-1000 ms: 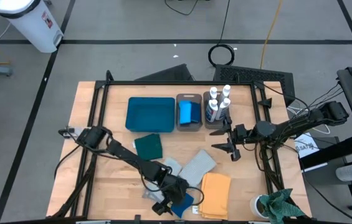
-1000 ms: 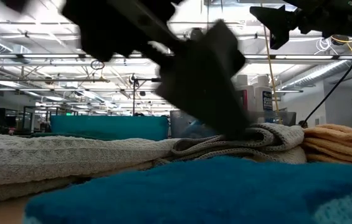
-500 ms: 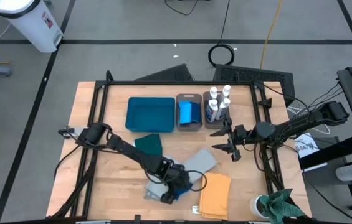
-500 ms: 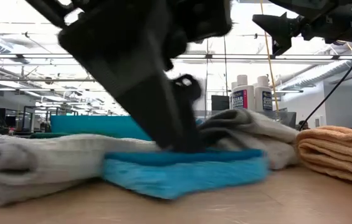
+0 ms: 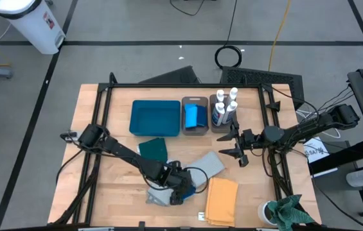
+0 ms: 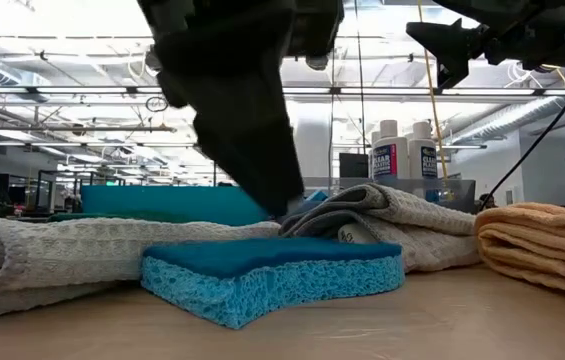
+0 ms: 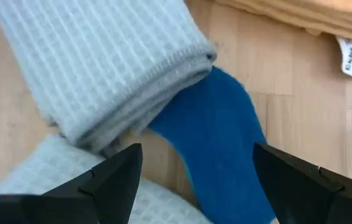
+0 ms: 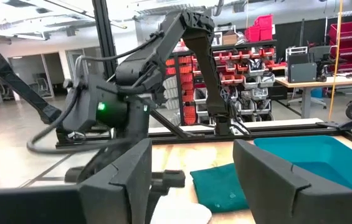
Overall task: Pick & Place Kitchen Items
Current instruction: Put the blue sponge into the left black bin
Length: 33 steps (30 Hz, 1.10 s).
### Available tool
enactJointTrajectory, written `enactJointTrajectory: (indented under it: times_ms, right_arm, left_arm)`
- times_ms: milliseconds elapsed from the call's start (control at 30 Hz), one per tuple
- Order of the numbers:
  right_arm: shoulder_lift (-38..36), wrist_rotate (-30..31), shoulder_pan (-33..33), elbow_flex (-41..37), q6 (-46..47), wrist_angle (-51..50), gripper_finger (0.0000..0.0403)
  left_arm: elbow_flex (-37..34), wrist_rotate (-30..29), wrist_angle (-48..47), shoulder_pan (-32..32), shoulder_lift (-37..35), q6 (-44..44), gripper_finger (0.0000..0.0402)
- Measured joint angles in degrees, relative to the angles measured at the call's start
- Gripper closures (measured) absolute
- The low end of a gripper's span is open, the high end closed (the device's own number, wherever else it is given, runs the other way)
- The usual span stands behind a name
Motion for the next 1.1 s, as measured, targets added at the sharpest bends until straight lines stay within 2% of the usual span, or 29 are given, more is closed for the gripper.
enactJointTrajectory:
  times_ms: [300,633,733,867,967,1100]
  right_arm:
    - [0.0,0.0,0.0,0.0,0.1,-0.3,0.0207]
    - [0.0,0.1,0.0,0.0,1.3,-0.2,0.0207]
    - [0.0,0.1,0.0,0.0,1.7,-0.2,0.0207]
    - [0.0,0.1,0.0,0.0,1.4,-0.2,0.0207]
    - [0.0,0.1,0.0,0.0,1.2,-0.2,0.0207]
    - [0.0,0.1,0.0,0.0,1.6,-0.2,0.0207]
  left_arm:
    - [0.0,1.0,3.4,-1.1,4.3,-3.9,0.0092]
    - [0.1,1.9,3.2,-0.6,4.8,-5.1,0.0099]
    - [0.1,1.9,2.8,-0.5,4.8,-5.1,0.0135]
    - [0.1,2.8,2.7,-0.5,4.9,-5.2,0.0212]
    - [0.1,6.0,2.5,-0.2,4.9,-5.2,0.0271]
    - [0.1,7.1,2.5,0.0,4.9,-5.0,0.0329]
